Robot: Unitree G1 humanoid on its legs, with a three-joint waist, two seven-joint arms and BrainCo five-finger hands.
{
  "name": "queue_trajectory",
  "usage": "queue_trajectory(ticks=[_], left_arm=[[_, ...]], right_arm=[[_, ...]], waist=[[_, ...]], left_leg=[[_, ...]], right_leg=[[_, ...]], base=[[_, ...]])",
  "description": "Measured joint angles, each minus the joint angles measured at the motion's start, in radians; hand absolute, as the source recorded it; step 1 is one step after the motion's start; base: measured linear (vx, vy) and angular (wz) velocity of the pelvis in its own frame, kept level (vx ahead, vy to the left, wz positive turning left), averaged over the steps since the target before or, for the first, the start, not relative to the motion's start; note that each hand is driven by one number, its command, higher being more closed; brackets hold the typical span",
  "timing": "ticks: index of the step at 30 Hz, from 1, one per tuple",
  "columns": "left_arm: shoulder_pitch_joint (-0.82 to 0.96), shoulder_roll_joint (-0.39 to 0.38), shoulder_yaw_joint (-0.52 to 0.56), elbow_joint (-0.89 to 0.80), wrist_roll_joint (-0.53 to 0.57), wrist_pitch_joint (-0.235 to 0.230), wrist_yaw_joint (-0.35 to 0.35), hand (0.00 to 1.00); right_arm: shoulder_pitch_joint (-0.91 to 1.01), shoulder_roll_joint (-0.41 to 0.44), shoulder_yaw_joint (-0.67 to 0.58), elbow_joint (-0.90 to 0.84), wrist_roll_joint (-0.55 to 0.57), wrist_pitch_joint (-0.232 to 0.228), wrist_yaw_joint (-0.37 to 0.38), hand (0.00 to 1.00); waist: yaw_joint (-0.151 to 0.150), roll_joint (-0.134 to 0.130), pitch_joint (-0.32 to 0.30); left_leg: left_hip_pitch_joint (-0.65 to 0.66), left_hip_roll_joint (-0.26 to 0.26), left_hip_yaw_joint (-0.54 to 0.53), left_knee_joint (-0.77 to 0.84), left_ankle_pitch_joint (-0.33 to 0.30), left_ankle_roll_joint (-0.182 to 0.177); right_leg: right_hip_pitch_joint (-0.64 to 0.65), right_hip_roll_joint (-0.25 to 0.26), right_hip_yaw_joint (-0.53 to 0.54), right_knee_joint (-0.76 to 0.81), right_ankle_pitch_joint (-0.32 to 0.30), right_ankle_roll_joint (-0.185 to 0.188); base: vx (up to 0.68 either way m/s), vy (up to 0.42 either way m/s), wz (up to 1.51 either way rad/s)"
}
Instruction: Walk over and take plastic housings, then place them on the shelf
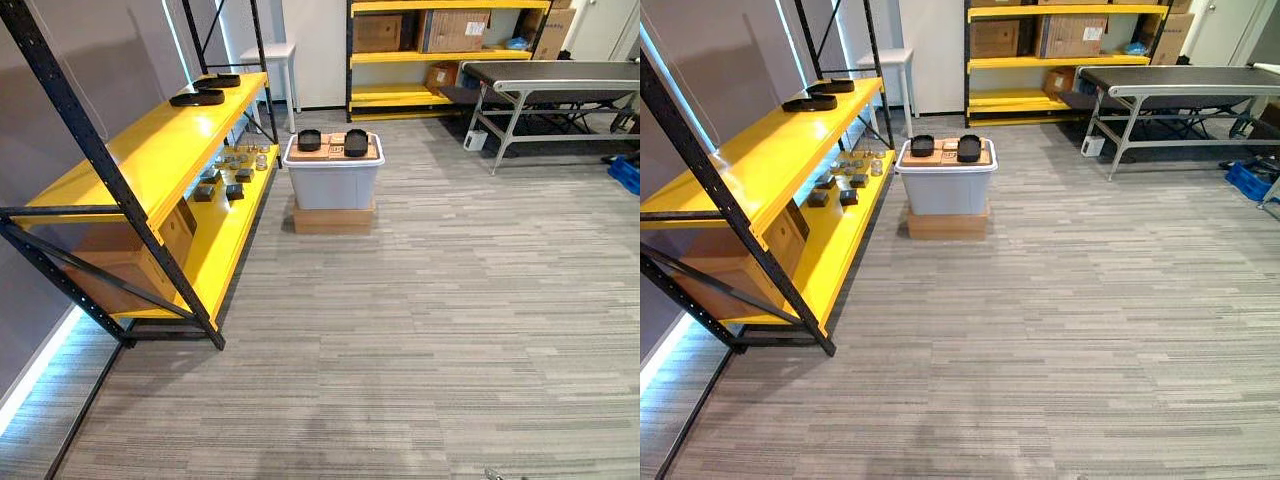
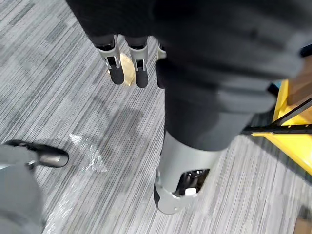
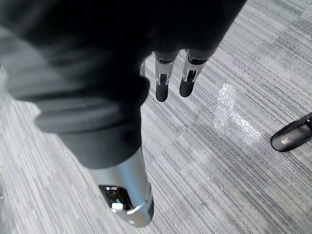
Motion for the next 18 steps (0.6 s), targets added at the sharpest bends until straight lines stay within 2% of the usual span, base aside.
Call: queue_trajectory(ticks=[2,4,6,8,9,10,11,12,13,14,15,16,17,18], left_arm=[[-0.003,0.003,-0.064,-0.003,0.001,0.002,0.003,0.00],[-0.009,0.014,-0.102,-0.010,0.002,0.006,0.005,0.00],[-0.056,0.029,-0.123,-0.017,0.016,0.006,0.014,0.00],[-0.139,0.042,-0.139,-0.018,0.049,0.002,0.027,0.00],[-0.165,0.040,-0.139,-0.017,0.089,-0.005,0.027,0.00],[-0.164,0.037,-0.139,-0.017,0.102,-0.008,0.026,0.00],[-0.159,0.037,-0.137,-0.016,0.117,-0.013,0.024,0.00],[-0.157,0.036,-0.127,-0.010,0.134,-0.013,0.022,0.00],[-0.152,0.030,-0.099,-0.001,0.142,-0.012,0.022,0.00],[-0.132,0.017,-0.032,0.007,0.153,-0.006,0.022,0.00],[-0.105,0.017,0.027,0.006,0.165,0.000,0.021,0.00],[-0.092,0.020,0.052,0.006,0.171,0.004,0.022,0.00],[-0.065,0.020,0.085,-0.001,0.180,0.008,0.024,0.00],[-0.042,0.015,0.099,-0.001,0.183,0.012,0.023,0.00]], right_arm=[[0.006,0.024,0.037,0.002,0.000,0.001,-0.001,0.00],[0.015,0.050,0.068,0.004,-0.001,0.001,0.000,0.00],[0.025,0.075,0.075,0.006,-0.001,0.001,-0.001,0.00],[0.030,0.085,0.072,0.007,-0.001,0.001,-0.004,0.00],[0.044,0.085,0.065,0.007,-0.001,0.001,-0.004,0.00],[0.057,0.086,0.055,0.006,-0.001,0.001,-0.004,0.00],[0.074,0.094,0.033,0.006,-0.002,0.000,-0.002,0.00],[0.076,0.103,-0.012,0.008,-0.004,0.000,0.000,0.00],[0.077,0.104,-0.037,0.007,-0.004,0.000,0.001,0.00],[0.082,0.103,-0.058,0.000,-0.004,0.000,0.002,0.00],[0.090,0.104,-0.057,-0.004,-0.004,0.001,0.002,0.00],[0.093,0.107,-0.055,-0.004,-0.004,0.001,0.002,0.00],[0.099,0.113,-0.043,-0.026,-0.005,0.002,0.000,0.00],[0.097,0.114,-0.036,-0.056,-0.007,0.002,0.000,0.00]], waist=[[-0.001,-0.013,0.026],[-0.017,-0.009,0.039],[-0.044,-0.006,0.052],[-0.068,-0.015,0.079],[-0.092,-0.012,0.081],[-0.105,-0.002,0.072],[-0.108,0.001,0.053],[-0.096,-0.002,0.052],[-0.095,-0.001,0.053],[-0.095,0.009,0.061],[-0.089,0.014,0.069],[-0.075,0.011,0.071],[-0.051,0.001,0.070],[-0.028,-0.009,0.068]], left_leg=[[0.046,-0.020,-0.001,-0.021,-0.011,0.023],[0.080,-0.018,-0.013,-0.049,-0.018,0.031],[0.105,-0.003,-0.050,-0.079,-0.025,0.028],[0.154,0.021,-0.098,-0.115,-0.043,0.015],[0.187,0.049,-0.136,-0.129,-0.072,-0.003],[0.199,0.073,-0.148,-0.130,-0.083,-0.016],[0.193,0.086,-0.161,-0.083,-0.094,-0.037],[0.144,0.098,-0.158,0.076,-0.087,-0.057],[0.106,0.106,-0.149,0.198,-0.064,-0.095],[0.013,0.135,-0.137,0.477,0.038,-0.166],[-0.074,0.178,-0.115,0.743,0.077,-0.205],[-0.107,0.203,-0.079,0.837,0.075,-0.197],[-0.183,0.240,0.001,0.956,0.063,-0.167],[-0.274,0.252,0.068,0.975,0.042,-0.133]], right_leg=[[-0.133,-0.071,-0.087,0.279,-0.032,-0.006],[-0.187,-0.085,-0.149,0.250,-0.036,-0.004],[-0.226,-0.074,-0.213,0.105,-0.020,-0.016],[-0.260,-0.050,-0.246,-0.104,0.064,-0.034],[-0.275,-0.038,-0.238,-0.161,0.174,-0.059],[-0.272,-0.026,-0.237,-0.138,0.212,-0.079],[-0.283,-0.011,-0.231,-0.091,0.235,-0.138],[-0.276,-0.003,-0.235,-0.032,0.180,-0.182],[-0.248,0.005,-0.238,-0.029,0.154,-0.188],[-0.149,0.037,-0.238,-0.086,0.125,-0.191],[-0.022,0.083,-0.230,-0.171,0.119,-0.192],[0.039,0.100,-0.217,-0.211,0.119,-0.193],[0.141,0.115,-0.182,-0.279,0.110,-0.199],[0.210,0.114,-0.147,-0.337,0.101,-0.193]], base=[[0.07,0.133,0.00],[0.21,0.062,0.16],[0.31,-0.036,0.48],[0.52,-0.157,0.77],[0.55,-0.216,0.84],[0.50,-0.220,0.82],[0.75,-0.317,0.32],[0.79,-0.313,0.12],[0.96,-0.353,-0.02],[0.77,-0.265,-0.03],[0.76,-0.260,-0.13],[0.72,-0.230,-0.36],[0.78,-0.202,-0.54],[0.64,-0.151,-0.62]])
